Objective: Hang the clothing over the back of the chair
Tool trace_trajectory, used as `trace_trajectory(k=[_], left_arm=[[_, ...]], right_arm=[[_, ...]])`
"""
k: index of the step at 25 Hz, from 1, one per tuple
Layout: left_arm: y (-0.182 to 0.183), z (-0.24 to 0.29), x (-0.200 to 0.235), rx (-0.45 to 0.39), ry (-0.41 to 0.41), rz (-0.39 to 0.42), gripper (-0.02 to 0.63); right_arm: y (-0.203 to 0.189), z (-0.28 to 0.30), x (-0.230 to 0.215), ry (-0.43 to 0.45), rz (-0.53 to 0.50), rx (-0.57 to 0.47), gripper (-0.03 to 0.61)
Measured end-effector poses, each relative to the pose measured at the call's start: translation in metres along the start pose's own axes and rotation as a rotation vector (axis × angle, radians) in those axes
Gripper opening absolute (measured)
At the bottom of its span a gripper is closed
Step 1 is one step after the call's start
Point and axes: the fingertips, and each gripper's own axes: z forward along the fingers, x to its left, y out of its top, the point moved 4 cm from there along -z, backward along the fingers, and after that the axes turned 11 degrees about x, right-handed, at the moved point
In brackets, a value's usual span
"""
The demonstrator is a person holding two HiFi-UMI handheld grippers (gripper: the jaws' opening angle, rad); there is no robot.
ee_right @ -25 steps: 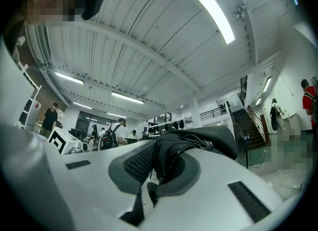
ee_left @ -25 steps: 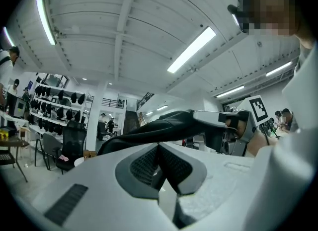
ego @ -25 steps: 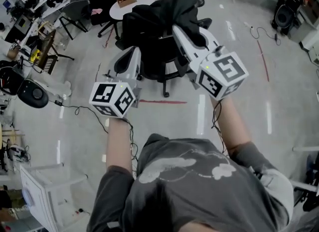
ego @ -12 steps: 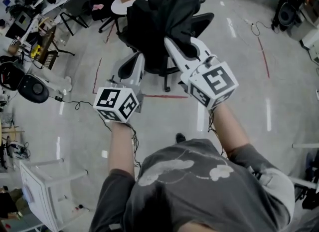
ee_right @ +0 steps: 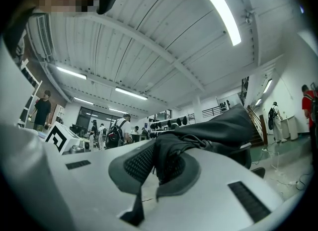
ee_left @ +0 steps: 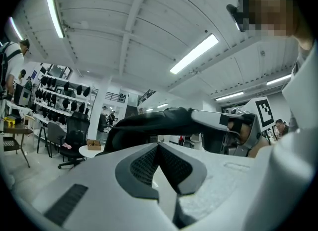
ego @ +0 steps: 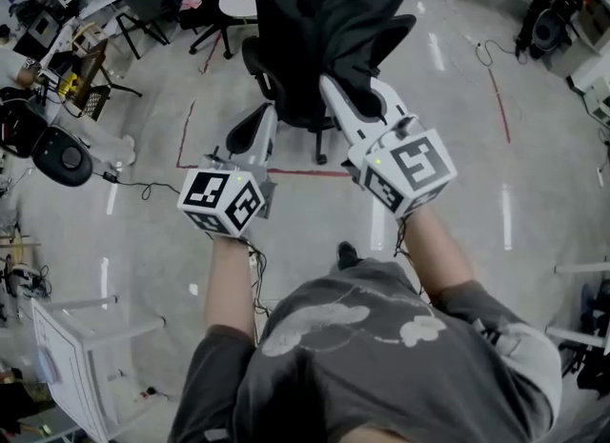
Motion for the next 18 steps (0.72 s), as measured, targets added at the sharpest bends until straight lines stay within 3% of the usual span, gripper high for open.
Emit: trace_trajectory(k=[7,18], left_arm=[[-0.004,-0.027,0.010,-0.015,-0.007,-0.025,0.002],[-0.012,-0.044,0.002,0.007,-0.030,-0.011,0.002]], right_arm=[[-0.003,-0.004,0.039,-0.013,-0.006,0.005,-0.005],[-0.038,-0.001,0.029,-0.087,0.165,0.051,0.011]])
